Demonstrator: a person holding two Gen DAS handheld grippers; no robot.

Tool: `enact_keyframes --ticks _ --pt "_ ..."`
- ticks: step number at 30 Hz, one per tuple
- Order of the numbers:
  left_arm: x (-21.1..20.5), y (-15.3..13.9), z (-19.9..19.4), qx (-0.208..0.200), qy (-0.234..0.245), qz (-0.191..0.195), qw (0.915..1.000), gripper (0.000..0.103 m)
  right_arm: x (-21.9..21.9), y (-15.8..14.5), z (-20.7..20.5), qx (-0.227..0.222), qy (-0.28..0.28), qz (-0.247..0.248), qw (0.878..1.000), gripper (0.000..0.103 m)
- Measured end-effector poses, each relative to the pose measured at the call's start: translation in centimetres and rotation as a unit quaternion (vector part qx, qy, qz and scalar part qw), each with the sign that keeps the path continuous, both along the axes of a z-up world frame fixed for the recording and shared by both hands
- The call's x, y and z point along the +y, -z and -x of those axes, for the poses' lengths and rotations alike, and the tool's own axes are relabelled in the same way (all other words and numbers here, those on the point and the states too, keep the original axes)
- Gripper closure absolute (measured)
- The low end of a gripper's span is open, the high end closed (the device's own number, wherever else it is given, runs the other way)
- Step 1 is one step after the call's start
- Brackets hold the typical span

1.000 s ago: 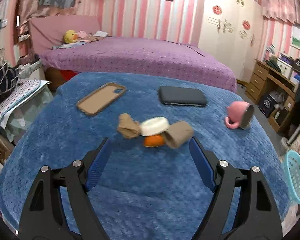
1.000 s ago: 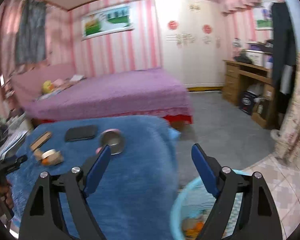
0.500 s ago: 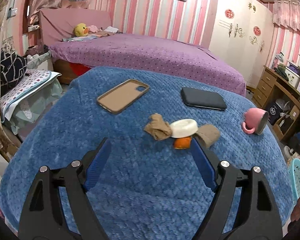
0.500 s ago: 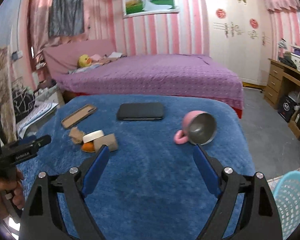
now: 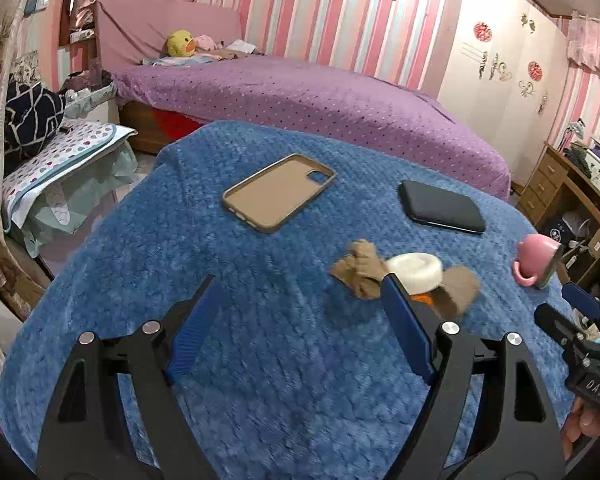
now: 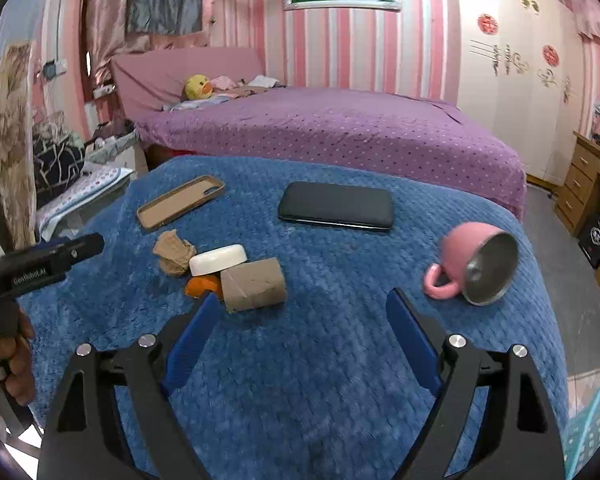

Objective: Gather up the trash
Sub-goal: 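Move both open tools back over the remaining trash, then grasp the beige cardboard roll with the right tool while the left tool grasps the crumpled brown paper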

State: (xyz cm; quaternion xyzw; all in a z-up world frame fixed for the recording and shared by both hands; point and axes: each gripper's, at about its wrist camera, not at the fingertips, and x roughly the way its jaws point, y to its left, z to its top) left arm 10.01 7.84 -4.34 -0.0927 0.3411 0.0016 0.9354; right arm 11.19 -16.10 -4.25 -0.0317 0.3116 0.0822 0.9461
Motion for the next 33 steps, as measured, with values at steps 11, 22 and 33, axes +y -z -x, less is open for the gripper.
enact_keyframes --ticks 11,22,33 --pt "0.9 1.8 -1.9 0.033 -0.002 -0.005 0.9994 0.023 3.9 3.2 -4.4 0.044 -0.021 -0.001 0.999 0.018" --pt "-0.4 2.6 -3.3 0.051 0.031 0.005 0.9982 0.021 4.7 5.2 -7.2 0.072 -0.011 0.01 0.997 0.022" --pt "-3.5 2.6 -5.4 0.043 0.053 0.014 0.9976 0.018 4.1 4.9 -7.3 0.079 -0.034 0.003 0.996 0.051"
